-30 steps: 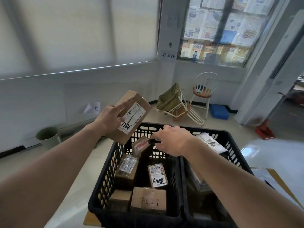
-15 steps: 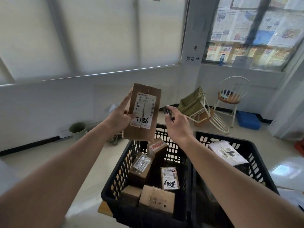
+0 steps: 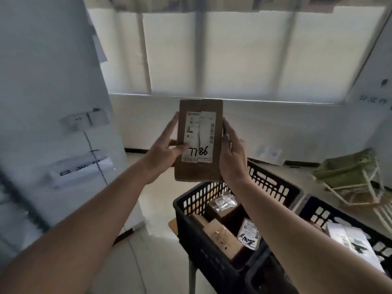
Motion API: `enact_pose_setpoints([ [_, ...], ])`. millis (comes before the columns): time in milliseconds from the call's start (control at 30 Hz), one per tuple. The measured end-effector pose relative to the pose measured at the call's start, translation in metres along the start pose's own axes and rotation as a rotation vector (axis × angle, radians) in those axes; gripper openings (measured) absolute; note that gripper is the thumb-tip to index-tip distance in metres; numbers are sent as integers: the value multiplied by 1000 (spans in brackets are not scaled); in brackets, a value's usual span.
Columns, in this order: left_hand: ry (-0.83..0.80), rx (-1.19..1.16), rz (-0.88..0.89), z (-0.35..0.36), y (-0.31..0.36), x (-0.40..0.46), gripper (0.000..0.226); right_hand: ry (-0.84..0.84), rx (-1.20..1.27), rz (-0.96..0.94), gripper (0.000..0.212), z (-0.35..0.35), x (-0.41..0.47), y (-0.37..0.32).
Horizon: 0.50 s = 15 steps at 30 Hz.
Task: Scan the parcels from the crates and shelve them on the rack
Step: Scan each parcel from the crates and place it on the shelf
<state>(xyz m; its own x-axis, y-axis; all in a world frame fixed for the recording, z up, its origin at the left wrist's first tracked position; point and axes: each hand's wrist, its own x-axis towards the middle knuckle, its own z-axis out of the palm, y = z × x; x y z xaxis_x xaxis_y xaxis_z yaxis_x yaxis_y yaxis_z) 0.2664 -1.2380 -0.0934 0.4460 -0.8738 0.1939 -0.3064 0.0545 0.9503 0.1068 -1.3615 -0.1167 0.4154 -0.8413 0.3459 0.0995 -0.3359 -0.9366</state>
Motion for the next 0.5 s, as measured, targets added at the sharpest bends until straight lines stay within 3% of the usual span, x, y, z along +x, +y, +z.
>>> enact_pose_setpoints([
  [500, 617, 213, -4, -173, 45, -246, 90, -424, 198, -225, 46, 200, -144, -99],
])
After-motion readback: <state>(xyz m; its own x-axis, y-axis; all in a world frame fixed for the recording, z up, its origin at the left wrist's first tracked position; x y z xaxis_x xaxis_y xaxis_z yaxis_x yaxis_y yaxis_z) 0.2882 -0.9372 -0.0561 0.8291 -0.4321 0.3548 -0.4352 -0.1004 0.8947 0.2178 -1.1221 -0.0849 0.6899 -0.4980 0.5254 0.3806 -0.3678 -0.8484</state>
